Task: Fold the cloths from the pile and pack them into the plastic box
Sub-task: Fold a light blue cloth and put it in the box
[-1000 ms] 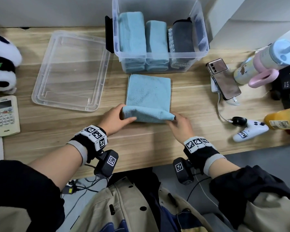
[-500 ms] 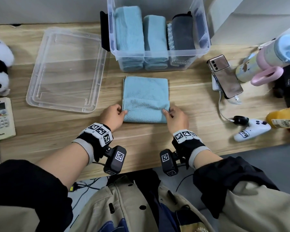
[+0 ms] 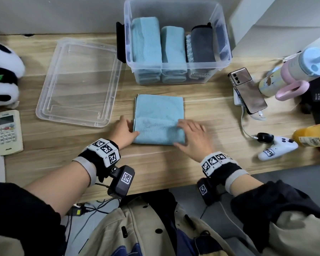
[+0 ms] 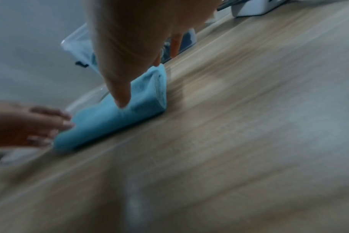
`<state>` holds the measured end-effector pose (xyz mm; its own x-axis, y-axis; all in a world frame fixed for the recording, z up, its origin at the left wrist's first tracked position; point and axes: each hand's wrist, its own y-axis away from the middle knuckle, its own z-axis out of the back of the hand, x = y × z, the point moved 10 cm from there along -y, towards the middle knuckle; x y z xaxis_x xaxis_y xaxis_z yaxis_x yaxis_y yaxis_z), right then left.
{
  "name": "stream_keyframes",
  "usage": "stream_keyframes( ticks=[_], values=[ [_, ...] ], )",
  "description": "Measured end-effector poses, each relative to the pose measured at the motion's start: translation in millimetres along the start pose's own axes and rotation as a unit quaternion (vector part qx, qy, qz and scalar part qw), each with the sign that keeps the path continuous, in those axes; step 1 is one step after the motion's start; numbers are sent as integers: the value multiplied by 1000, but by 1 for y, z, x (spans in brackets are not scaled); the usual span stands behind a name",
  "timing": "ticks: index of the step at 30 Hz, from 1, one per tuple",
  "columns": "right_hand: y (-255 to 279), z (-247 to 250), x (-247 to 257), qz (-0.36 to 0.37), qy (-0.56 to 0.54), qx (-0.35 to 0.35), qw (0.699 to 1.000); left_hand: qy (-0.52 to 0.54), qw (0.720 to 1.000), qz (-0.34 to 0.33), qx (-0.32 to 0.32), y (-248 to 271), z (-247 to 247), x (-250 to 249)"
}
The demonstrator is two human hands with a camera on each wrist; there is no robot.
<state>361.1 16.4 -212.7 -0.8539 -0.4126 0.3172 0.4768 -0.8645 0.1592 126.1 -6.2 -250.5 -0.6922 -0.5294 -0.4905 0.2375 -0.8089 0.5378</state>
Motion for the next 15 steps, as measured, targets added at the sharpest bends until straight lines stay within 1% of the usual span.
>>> stream_keyframes(
  ticks=[1,2,3,4,5,6,7,8,12,14,15],
  values=[
    [5,-10,2,24,21,38,999,-14,998,-44,-48,6,12,-7],
    [9,-20,1,29,36,73,996,-38,990,-105,-80,13,21,-19],
    [11,-26,-2,24,46,99,994,-72,980,-170,-79,21,21,-32],
    [10,-28,-3,18,51,108,993,-112,967,-225,-48,27,14,-43],
    [9,-27,-1,17,54,104,993,-153,954,-259,-1,32,2,-48],
    [6,-25,1,19,58,94,994,-190,942,-274,39,34,-9,-49],
    [3,-23,3,20,64,86,994,-214,936,-273,62,33,-16,-46],
    [1,-22,5,19,71,83,994,-226,934,-269,73,30,-20,-42],
    [-8,-18,5,6,71,65,995,-254,925,-270,80,24,-22,-38],
    [-12,-12,3,-4,39,43,998,-272,919,-275,77,22,-22,-38],
    [-14,-7,1,-15,14,27,999,-272,920,-273,73,20,-20,-38]
  ],
)
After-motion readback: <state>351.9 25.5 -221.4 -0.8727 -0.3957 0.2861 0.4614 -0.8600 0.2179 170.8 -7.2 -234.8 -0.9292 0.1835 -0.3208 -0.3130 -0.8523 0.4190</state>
